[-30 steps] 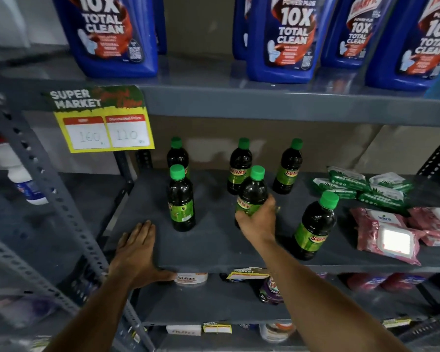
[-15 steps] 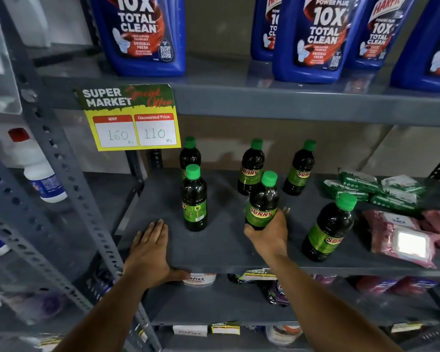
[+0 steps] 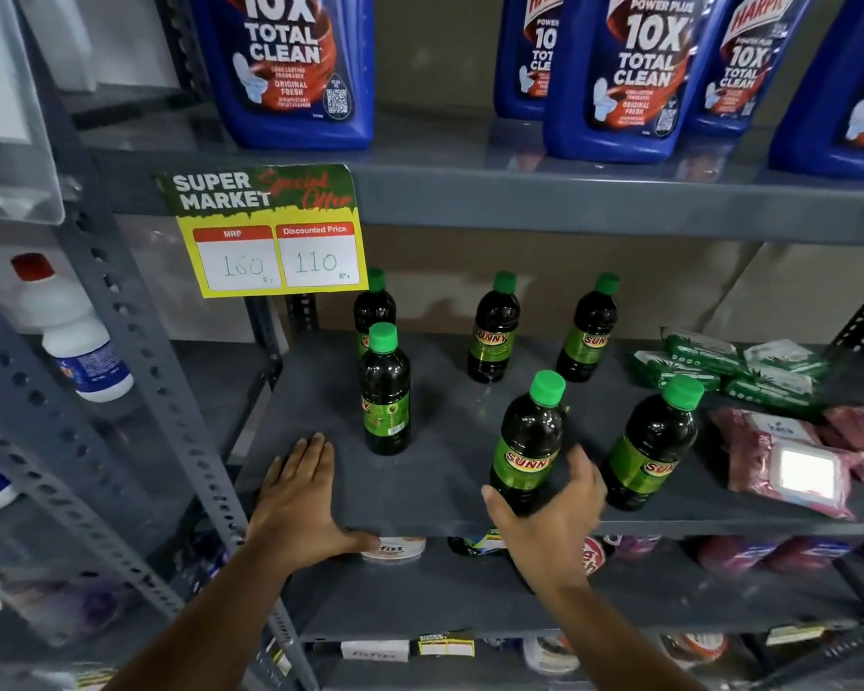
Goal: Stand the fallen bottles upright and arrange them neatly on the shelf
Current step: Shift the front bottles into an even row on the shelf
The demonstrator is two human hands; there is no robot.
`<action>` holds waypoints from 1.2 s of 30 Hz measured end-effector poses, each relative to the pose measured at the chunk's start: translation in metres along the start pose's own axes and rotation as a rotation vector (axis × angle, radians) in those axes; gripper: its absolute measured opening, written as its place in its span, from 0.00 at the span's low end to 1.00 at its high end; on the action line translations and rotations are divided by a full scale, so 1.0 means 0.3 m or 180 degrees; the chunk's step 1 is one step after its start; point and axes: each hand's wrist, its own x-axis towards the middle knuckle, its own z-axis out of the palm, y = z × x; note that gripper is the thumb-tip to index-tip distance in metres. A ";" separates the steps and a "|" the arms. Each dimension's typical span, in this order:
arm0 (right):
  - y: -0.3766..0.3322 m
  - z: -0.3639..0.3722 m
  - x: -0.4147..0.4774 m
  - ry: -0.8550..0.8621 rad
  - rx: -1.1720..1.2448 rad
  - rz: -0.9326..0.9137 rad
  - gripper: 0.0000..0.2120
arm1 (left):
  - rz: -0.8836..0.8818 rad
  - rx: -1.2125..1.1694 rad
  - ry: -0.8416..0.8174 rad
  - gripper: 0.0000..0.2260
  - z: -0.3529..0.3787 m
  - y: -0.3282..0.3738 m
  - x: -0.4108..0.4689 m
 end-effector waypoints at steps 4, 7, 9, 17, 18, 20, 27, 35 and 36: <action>-0.058 0.032 -0.168 0.0047 0.0101 -0.1315 0.38 | 0.0111 -0.0041 -0.0159 0.69 -0.024 -0.028 0.012; -0.138 0.093 -0.169 -0.0518 0.0398 -0.1634 0.32 | 0.0175 0.0043 -0.0201 0.66 -0.028 -0.031 0.015; -0.213 0.150 -0.115 -0.0612 0.0435 -0.1525 0.33 | 0.0107 0.0140 -0.0161 0.65 -0.019 -0.023 0.007; -0.398 0.347 0.105 -0.1347 0.0102 -0.0306 0.46 | -0.0050 0.0074 -0.0098 0.69 -0.012 -0.007 0.005; -0.400 0.360 0.110 -0.1334 0.0177 -0.0269 0.43 | -0.0041 0.0075 -0.0079 0.69 -0.010 -0.007 0.006; -0.401 0.381 0.108 -0.1293 0.0384 -0.0189 0.36 | -0.0030 0.0059 -0.0045 0.69 -0.012 -0.011 0.006; -0.364 0.413 0.097 -0.1408 0.0464 -0.0205 0.33 | 0.0015 0.0115 -0.0011 0.68 -0.006 -0.012 0.004; -0.311 0.393 0.119 -0.2108 0.0252 -0.0283 0.28 | 0.0011 0.0228 -0.0067 0.68 -0.011 -0.012 0.013; -0.309 0.380 0.114 -0.2218 0.0241 -0.0316 0.28 | 0.0021 0.0231 -0.0068 0.67 -0.011 -0.012 0.013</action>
